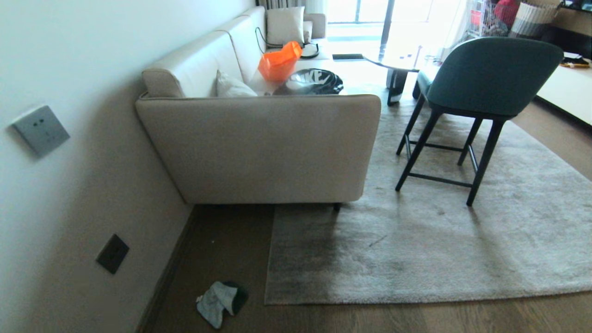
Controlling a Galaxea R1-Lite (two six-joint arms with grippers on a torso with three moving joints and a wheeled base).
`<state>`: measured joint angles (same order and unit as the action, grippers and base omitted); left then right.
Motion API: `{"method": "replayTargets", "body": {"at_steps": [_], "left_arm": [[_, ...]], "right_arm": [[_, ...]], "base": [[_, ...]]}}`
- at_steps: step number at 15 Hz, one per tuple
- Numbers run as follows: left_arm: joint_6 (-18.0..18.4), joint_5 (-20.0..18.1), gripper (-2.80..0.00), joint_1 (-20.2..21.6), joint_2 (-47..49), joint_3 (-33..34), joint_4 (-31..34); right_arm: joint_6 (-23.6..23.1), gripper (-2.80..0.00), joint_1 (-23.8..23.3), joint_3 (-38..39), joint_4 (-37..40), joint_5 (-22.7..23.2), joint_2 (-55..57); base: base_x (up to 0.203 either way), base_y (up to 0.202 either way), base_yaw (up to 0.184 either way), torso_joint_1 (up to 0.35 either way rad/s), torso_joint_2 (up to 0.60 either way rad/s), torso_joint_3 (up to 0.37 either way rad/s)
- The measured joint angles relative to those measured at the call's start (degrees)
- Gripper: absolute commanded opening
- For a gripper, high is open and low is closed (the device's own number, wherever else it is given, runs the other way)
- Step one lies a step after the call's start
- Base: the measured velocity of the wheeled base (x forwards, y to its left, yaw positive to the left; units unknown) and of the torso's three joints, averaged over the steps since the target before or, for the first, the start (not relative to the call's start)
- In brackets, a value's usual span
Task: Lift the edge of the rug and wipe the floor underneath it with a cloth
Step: Pick up the rag
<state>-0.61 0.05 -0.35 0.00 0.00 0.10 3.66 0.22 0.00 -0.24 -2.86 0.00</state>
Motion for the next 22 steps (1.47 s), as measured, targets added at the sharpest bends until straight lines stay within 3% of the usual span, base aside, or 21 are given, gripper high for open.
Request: {"method": "replayTargets", "body": {"at_steps": [22], "left_arm": [[-0.1,0.0,-2.80,0.0,0.0,0.0,0.0]], "right_arm": [[0.0,-2.80,0.0,0.0,0.0,0.0,0.0]], "base": [[0.000,0.000,0.000,0.004,0.00,-0.189]]}}
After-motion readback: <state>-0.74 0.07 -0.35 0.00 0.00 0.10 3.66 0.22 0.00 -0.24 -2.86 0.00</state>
